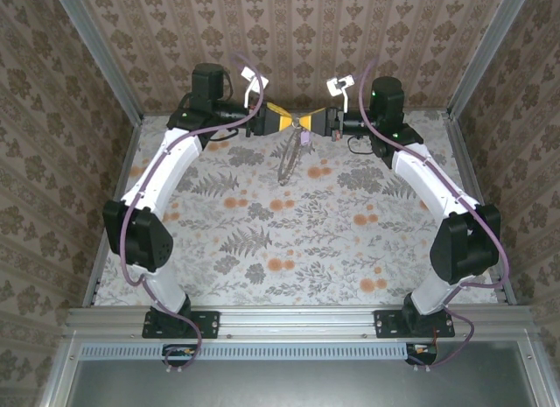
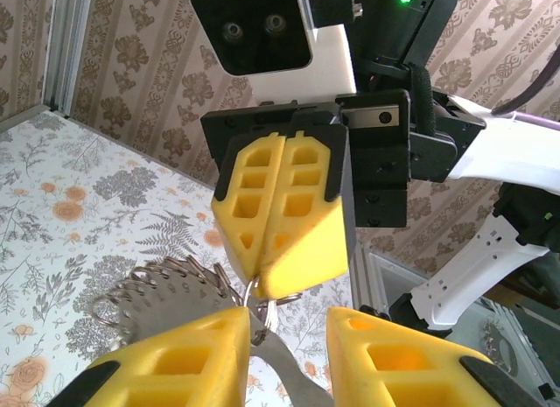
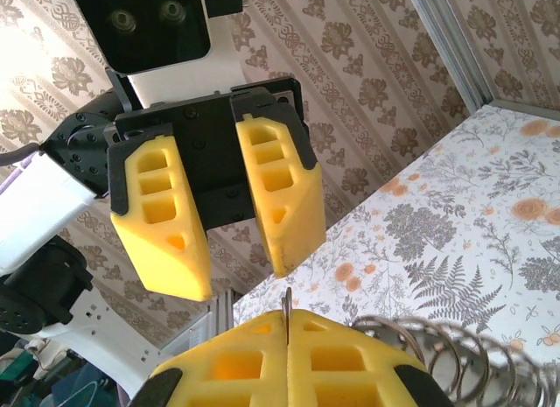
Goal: Put the keys on the keyring
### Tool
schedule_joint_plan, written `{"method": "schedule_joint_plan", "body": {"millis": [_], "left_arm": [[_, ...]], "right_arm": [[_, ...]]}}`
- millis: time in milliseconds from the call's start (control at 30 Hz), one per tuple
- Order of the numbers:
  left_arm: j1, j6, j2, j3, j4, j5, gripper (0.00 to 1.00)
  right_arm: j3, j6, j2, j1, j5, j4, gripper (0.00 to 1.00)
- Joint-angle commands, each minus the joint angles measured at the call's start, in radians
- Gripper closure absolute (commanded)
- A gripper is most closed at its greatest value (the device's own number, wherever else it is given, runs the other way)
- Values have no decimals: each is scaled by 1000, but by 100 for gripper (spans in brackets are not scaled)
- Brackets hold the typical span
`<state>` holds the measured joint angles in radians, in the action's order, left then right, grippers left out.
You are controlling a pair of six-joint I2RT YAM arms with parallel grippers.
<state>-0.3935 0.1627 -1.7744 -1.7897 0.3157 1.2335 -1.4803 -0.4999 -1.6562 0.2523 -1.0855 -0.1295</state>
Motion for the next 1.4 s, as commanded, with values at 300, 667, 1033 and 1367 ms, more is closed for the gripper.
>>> {"method": "schedule_joint_plan", "body": {"millis": [300,667,1033,1367], "left_arm": [[-29,-21,-27,-49,25,15,72],[-35,-32,-21,-31,28,20,83],[-38,-48,-13,-8,32,33,97],[-50,-33,16,42,-40,-13,100]], "right_arm": [[-37,9,-5,15,-25,-15,100],[-32,15,-6,16,-13,-10,100],[-31,9,-10,16,-2,-18,100],[-15,-35,-5,11,21,-64,90]]}}
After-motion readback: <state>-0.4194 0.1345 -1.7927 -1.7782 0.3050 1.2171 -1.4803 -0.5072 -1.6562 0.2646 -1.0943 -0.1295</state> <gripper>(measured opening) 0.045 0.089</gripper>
